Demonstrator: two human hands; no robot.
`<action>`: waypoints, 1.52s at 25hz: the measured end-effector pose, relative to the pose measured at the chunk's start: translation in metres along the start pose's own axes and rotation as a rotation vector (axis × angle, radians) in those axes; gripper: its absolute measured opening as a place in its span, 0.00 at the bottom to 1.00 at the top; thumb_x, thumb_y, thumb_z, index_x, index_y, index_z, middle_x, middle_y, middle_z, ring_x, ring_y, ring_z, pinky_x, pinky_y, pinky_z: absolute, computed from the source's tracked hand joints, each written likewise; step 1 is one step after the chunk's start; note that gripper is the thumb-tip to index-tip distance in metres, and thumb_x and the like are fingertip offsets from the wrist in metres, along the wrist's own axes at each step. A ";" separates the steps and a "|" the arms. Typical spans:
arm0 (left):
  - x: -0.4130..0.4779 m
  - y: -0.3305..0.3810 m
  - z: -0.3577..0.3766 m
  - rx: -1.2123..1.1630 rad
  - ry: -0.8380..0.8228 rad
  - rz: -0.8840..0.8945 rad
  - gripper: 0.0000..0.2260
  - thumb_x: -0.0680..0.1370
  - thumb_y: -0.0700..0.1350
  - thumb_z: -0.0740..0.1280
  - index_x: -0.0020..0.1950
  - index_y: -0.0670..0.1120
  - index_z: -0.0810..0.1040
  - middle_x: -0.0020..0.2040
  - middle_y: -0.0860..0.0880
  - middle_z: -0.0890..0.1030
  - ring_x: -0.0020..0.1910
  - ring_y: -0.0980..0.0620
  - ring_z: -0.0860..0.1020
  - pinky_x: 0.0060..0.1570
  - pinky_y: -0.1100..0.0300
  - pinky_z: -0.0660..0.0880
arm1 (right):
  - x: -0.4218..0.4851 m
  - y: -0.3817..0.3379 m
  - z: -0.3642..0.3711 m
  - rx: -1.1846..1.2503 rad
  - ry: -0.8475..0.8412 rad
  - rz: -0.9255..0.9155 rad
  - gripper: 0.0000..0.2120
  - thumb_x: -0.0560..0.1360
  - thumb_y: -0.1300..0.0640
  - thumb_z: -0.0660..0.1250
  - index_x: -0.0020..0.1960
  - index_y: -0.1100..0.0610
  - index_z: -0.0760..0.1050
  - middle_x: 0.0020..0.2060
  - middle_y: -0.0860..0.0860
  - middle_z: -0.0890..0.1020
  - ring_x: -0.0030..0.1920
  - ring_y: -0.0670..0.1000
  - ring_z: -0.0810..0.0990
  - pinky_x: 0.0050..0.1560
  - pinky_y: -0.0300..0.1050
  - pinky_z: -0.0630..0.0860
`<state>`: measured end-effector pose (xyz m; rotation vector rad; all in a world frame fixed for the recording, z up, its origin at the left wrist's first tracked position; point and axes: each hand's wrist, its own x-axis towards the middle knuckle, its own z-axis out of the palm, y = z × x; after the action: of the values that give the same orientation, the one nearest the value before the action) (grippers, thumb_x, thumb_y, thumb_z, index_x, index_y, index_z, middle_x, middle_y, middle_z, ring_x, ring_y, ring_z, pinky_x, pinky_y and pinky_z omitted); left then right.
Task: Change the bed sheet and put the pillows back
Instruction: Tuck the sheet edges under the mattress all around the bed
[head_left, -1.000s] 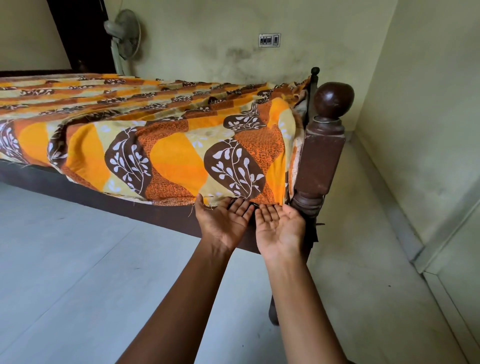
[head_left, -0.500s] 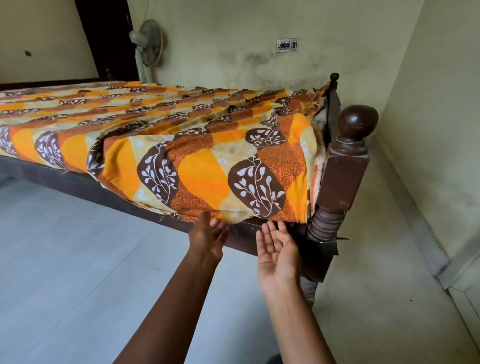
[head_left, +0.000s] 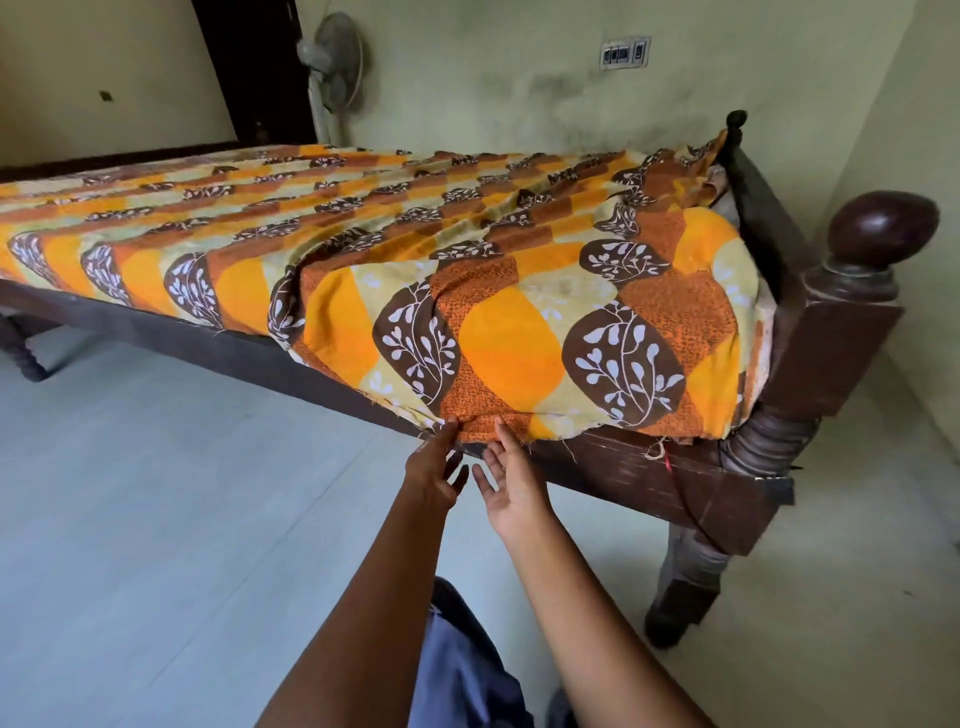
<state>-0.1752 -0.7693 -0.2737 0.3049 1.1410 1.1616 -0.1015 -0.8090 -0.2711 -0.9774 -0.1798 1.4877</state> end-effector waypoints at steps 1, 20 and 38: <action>0.000 -0.002 -0.003 0.018 0.012 -0.021 0.06 0.75 0.48 0.69 0.46 0.47 0.76 0.44 0.51 0.76 0.52 0.52 0.73 0.37 0.61 0.71 | 0.006 0.003 0.005 -0.020 0.028 -0.002 0.20 0.73 0.50 0.70 0.61 0.56 0.72 0.58 0.53 0.77 0.57 0.50 0.76 0.47 0.42 0.74; -0.032 0.050 0.040 -0.341 -0.294 -0.062 0.40 0.77 0.67 0.45 0.74 0.35 0.54 0.74 0.36 0.58 0.73 0.37 0.57 0.71 0.45 0.56 | -0.006 -0.017 -0.011 0.313 0.060 -0.149 0.06 0.78 0.60 0.62 0.47 0.60 0.76 0.37 0.52 0.83 0.39 0.45 0.81 0.38 0.35 0.81; -0.004 0.045 -0.005 -0.376 -0.078 0.148 0.12 0.81 0.44 0.54 0.52 0.40 0.74 0.52 0.42 0.76 0.44 0.48 0.77 0.52 0.54 0.74 | -0.005 -0.029 0.035 0.351 0.011 -0.098 0.14 0.80 0.55 0.54 0.59 0.62 0.72 0.54 0.55 0.76 0.57 0.52 0.75 0.60 0.44 0.72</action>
<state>-0.2041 -0.7554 -0.2418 0.1438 0.8213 1.4541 -0.1035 -0.7928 -0.2286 -0.6836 0.0416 1.3667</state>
